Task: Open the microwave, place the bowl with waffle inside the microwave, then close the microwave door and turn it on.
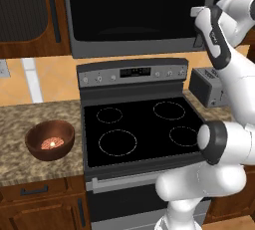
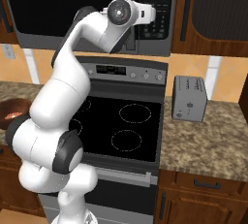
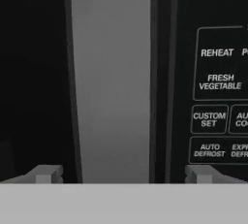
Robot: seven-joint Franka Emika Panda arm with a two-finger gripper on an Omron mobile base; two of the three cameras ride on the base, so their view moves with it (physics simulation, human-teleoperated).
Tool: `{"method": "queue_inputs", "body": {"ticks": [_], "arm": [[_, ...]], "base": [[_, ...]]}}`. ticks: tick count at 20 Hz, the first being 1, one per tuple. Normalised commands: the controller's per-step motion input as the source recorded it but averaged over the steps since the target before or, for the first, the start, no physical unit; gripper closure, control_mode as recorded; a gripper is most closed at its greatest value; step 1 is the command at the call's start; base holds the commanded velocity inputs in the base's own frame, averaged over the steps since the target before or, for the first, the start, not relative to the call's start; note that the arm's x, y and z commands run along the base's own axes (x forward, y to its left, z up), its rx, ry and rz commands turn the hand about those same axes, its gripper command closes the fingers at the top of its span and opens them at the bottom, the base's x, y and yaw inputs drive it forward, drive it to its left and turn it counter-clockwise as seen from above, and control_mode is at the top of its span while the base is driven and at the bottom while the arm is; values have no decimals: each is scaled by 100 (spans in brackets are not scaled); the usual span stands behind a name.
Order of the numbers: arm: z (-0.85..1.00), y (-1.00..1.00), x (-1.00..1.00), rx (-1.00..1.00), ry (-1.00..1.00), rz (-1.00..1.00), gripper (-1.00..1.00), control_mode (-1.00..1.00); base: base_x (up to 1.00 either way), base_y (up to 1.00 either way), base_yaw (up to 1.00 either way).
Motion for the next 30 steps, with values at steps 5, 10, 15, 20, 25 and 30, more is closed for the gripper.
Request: {"method": "queue_inputs", "body": {"ticks": [5,10,15,20,25,30], "arm": [[0,0,17,0,0,0,-100,-100],[0,0,0,0,0,0,-100,-100],[0,0,0,0,0,0,100,-100],[0,0,0,0,0,0,100,-100],[0,0,0,0,0,0,100,-100],[0,0,-45,0,0,-3,100,-100]], "base": [[0,0,0],[0,0,0],[0,0,0],[0,0,0],[0,0,0],[0,0,0]]}}
